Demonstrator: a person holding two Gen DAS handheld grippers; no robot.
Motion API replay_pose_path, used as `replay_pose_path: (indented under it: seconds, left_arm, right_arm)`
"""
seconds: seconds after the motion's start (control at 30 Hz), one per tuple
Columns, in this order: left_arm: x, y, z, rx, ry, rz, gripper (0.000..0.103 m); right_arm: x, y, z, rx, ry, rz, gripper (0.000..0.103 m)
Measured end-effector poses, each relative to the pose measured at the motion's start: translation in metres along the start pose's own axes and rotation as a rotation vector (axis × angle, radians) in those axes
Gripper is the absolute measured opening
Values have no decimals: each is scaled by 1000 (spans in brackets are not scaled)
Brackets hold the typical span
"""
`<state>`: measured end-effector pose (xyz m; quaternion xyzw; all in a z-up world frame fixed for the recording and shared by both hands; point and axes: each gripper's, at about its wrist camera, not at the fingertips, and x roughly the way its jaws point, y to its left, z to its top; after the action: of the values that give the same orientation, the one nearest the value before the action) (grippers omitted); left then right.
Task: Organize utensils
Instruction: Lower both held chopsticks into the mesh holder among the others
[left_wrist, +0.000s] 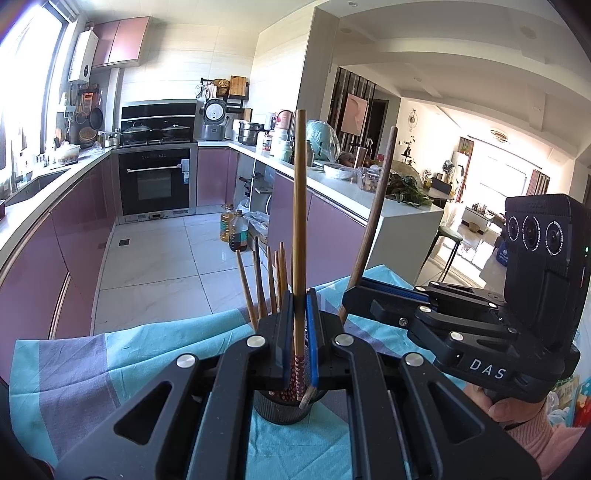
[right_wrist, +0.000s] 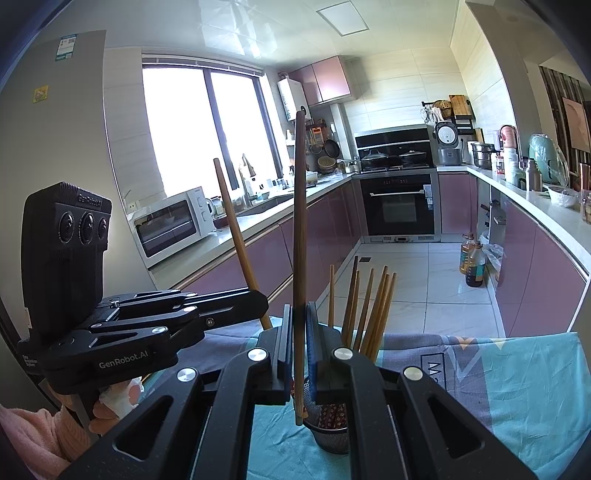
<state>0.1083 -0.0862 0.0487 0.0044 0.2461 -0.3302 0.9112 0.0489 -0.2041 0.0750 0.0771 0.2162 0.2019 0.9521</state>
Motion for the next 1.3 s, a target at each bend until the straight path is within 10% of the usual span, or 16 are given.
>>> replay_pose_path:
  seconds: [1.3]
  left_arm:
    - [2,-5,5,7,2,-5,7]
  right_arm:
    - [2,-6,6,13,10,-9,6]
